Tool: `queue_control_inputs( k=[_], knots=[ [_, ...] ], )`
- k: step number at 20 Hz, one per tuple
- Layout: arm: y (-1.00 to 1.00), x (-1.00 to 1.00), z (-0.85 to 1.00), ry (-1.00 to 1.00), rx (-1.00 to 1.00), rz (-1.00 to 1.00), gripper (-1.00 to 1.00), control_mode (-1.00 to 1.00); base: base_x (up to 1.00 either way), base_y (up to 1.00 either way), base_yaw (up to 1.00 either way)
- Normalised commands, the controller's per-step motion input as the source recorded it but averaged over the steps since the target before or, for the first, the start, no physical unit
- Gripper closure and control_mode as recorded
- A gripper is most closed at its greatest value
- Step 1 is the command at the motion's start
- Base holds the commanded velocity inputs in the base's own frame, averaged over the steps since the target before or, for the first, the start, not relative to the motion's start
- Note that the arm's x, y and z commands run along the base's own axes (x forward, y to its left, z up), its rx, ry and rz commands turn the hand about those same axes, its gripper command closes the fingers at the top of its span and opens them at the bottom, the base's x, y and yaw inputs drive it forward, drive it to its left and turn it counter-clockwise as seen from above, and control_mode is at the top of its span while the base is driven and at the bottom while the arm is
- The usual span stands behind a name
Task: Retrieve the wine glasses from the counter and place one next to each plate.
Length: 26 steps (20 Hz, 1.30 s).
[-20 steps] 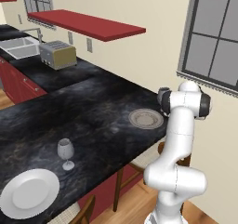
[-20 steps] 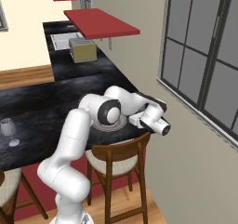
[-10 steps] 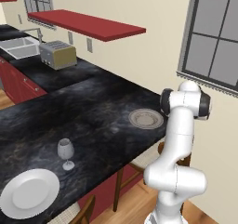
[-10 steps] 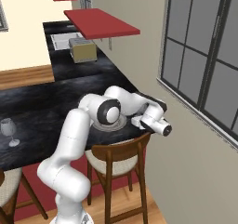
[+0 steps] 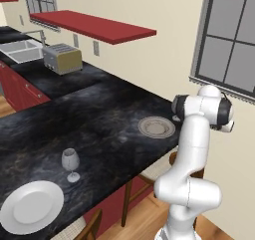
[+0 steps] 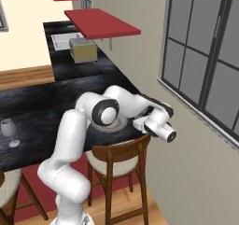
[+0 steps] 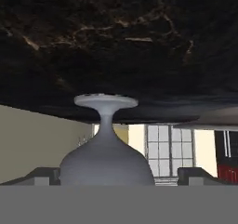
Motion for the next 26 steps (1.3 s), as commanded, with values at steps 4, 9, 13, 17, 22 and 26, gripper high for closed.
queue_control_inputs(
  k=[4,9,13,17,22,26],
  knots=[
    [0.03,-0.99,0.59,-0.2,0.0,0.0,-1.0,-1.0,0.0,0.0,0.0],
    [-0.03,-0.98,0.81,-0.05,0.02,-0.01,-1.0,-1.0,0.0,0.0,0.0],
    [-0.52,-0.49,0.88,0.1,0.09,-0.13,-1.0,-1.0,0.0,0.0,0.0],
    [-0.93,0.0,0.63,0.11,0.01,-0.19,-1.0,-1.0,0.0,0.0,0.0],
    [-0.58,-0.86,0.89,-0.02,0.03,-0.21,-1.0,-1.0,0.0,0.0,0.0],
    [0.07,-1.0,0.85,0.0,0.03,-0.09,-1.0,-1.0,0.0,0.0,0.0]
  ],
)
